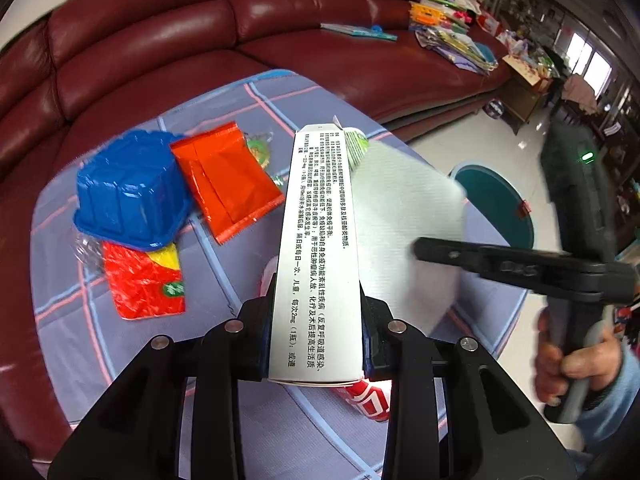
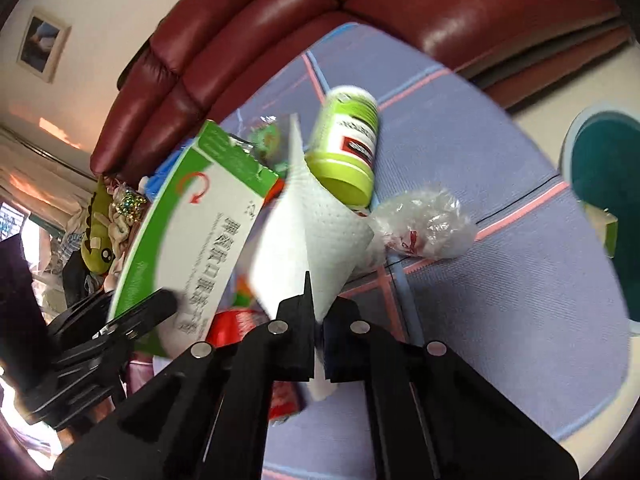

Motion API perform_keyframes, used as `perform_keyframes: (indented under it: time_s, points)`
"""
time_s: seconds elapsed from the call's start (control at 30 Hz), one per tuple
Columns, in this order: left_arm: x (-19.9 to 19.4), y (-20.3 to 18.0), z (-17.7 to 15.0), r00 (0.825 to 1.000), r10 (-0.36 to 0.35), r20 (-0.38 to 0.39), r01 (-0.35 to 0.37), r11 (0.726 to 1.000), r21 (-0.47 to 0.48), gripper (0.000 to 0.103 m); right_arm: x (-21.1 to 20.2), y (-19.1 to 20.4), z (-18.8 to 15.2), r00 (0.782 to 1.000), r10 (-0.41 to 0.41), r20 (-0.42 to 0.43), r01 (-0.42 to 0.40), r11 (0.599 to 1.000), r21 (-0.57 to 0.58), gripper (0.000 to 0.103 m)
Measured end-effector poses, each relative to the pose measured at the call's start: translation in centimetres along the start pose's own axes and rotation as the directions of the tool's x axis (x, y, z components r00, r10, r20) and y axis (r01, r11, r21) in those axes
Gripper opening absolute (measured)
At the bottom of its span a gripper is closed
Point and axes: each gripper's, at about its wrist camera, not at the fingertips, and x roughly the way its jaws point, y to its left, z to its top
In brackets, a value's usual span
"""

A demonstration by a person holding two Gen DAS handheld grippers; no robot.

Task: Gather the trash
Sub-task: 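Carry the medicine box and tissue to the teal bin and release both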

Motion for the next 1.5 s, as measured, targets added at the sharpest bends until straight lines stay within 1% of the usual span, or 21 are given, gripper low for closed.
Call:
perform_keyframes:
  time_s: [0.03,0.07,0.13,0.17,0.27,0.37,0.5,0.57,0.67,0.7,0.73,0.8,0.93,1.0,1.13,1.2,1.27,1.37,1.43,1.47,1.5]
  points:
    - [-0.3,-0.1,0.1,1.0,0.003,0.011,-0.003,1.0,0.002,0.032,-0.6,0.3,-0.1,1.0,-0.011,-0.006,0.011,1.0,-0.014,0.003]
    - [-0.6,-0.2,0.1,1.0,0.001,0.021,-0.001,1.0,0.001,0.032,-0.7,0.5,-0.3,0.999,-0.023,-0.026,0.022,0.999,-0.023,0.007]
    - [-0.8,-0.4,0.2,1.0,0.002,0.024,-0.002,1.0,-0.002,0.032,-0.9,0.3,-0.8,0.998,-0.055,-0.037,0.054,0.998,-0.028,0.007]
    - [-0.8,-0.6,0.2,1.0,-0.003,0.024,0.003,1.0,-0.003,0.032,-1.1,0.1,-1.1,0.997,-0.063,-0.038,0.062,0.998,-0.028,0.005]
    - [-1.0,-1.3,0.0,1.0,-0.006,0.028,0.006,1.0,0.01,0.032,-2.0,-0.5,-1.4,0.998,-0.055,-0.017,0.055,0.998,0.003,0.003]
    - [-1.8,-2.2,0.1,0.999,-0.016,0.042,0.015,1.0,0.024,0.032,-4.1,-0.6,-1.1,0.999,-0.041,0.029,0.04,0.999,0.012,0.003]
    - [-2.7,-3.7,0.9,0.996,-0.053,0.065,0.05,0.998,0.043,0.032,-8.1,-1.2,0.1,0.992,-0.059,0.109,0.057,0.998,0.018,0.003]
    - [-2.9,-5.1,1.6,0.994,-0.089,0.071,0.084,0.995,0.062,0.032,-10.5,-2.2,0.8,0.984,-0.081,0.161,0.077,0.996,0.033,0.003]
    - [-2.4,-8.8,3.1,0.989,-0.127,0.071,0.117,0.985,0.127,0.032,-14.5,-4.9,1.4,0.959,-0.156,0.237,0.144,0.987,0.068,0.003]
    - [-2.0,-10.4,3.8,0.987,-0.151,0.061,0.141,0.979,0.147,0.032,-15.3,-5.7,1.6,0.953,-0.176,0.248,0.161,0.984,0.08,0.003]
    - [-1.5,-11.8,4.4,0.983,-0.177,0.051,0.167,0.972,0.162,0.032,-16.5,-7.2,1.8,0.941,-0.213,0.263,0.192,0.976,0.104,0.003]
    - [-0.3,-14.3,5.3,0.979,-0.2,0.032,0.19,0.963,0.19,0.032,-18.5,-9.5,1.8,0.92,-0.274,0.28,0.243,0.96,0.142,0.003]
    - [3.0,-19.2,6.6,0.972,-0.231,-0.037,0.234,0.946,0.223,0.032,-20.9,-13.4,1.6,0.898,-0.33,0.291,0.28,0.939,0.202,0.003]
    - [4.8,-20.8,7.2,0.967,-0.242,-0.075,0.253,0.943,0.217,0.032,-21.3,-15.1,1.7,0.897,-0.335,0.288,0.276,0.934,0.227,0.003]
    - [8.4,-24.0,8.4,0.947,-0.284,-0.15,0.31,0.931,0.195,0.032,-21.6,-17.7,1.4,0.895,-0.357,0.269,0.286,0.92,0.267,0.003]
    - [9.9,-25.5,8.7,0.947,-0.275,-0.166,0.306,0.929,0.207,0.032,-21.2,-18.6,1.5,0.897,-0.362,0.252,0.293,0.916,0.274,0.003]
    - [11.4,-26.6,8.9,0.942,-0.277,-0.188,0.314,0.927,0.206,0.033,-20.6,-19.7,1.5,0.9,-0.373,0.227,0.306,0.909,0.281,0.003]
    - [13.3,-27.2,9.2,0.942,-0.262,-0.212,0.303,0.932,0.197,0.034,-20.3,-21.3,1.4,0.905,-0.376,0.201,0.31,0.904,0.294,0.003]
    - [13.9,-27.8,9.2,0.941,-0.254,-0.222,0.298,0.935,0.194,0.04,-20.0,-21.9,1.2,0.908,-0.376,0.188,0.312,0.902,0.298,0.003]
    - [14.3,-27.8,9.4,0.942,-0.247,-0.225,0.292,0.937,0.193,0.05,-19.7,-22.1,1.3,0.909,-0.376,0.182,0.314,0.901,0.299,0.003]
    - [14.7,-28.0,9.6,0.946,-0.236,-0.22,0.28,0.94,0.195,0.056,-19.5,-22.2,1.3,0.91,-0.377,0.176,0.315,0.901,0.299,0.003]
